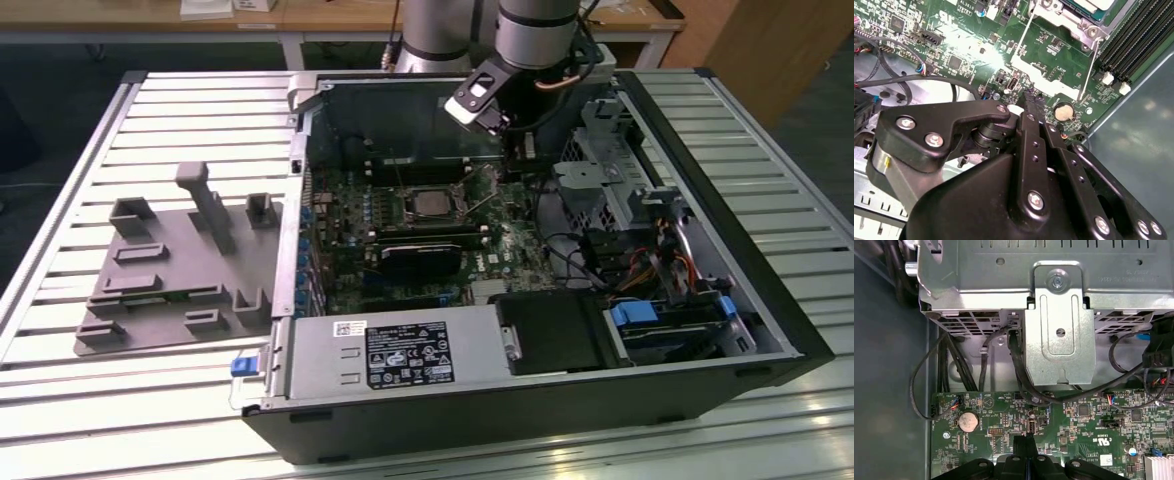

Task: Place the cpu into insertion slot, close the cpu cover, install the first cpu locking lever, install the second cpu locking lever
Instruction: 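Close the cpu cover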

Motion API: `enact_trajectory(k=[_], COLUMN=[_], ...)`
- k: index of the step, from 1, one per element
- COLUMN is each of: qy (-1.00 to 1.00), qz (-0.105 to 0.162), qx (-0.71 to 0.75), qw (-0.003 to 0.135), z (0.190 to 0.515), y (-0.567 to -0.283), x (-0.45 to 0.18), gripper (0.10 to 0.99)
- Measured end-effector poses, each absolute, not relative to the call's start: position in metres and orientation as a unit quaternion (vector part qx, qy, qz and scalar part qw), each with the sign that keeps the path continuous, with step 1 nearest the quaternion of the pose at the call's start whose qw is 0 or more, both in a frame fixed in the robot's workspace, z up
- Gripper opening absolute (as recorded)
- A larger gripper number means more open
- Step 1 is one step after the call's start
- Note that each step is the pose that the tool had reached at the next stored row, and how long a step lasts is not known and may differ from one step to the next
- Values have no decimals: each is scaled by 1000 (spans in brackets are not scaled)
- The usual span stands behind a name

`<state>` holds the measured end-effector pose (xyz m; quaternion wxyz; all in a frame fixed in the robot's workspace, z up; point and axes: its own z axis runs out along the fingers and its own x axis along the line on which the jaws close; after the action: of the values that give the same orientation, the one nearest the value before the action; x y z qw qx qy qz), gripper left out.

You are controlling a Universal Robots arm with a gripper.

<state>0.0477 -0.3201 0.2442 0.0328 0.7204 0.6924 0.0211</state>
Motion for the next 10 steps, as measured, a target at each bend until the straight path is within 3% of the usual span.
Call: enact_trajectory(k=[10], qy=[693], qz=[-12], qx=[721], qw=[1], z=[244], y=[-320], x=[49], gripper=[102])
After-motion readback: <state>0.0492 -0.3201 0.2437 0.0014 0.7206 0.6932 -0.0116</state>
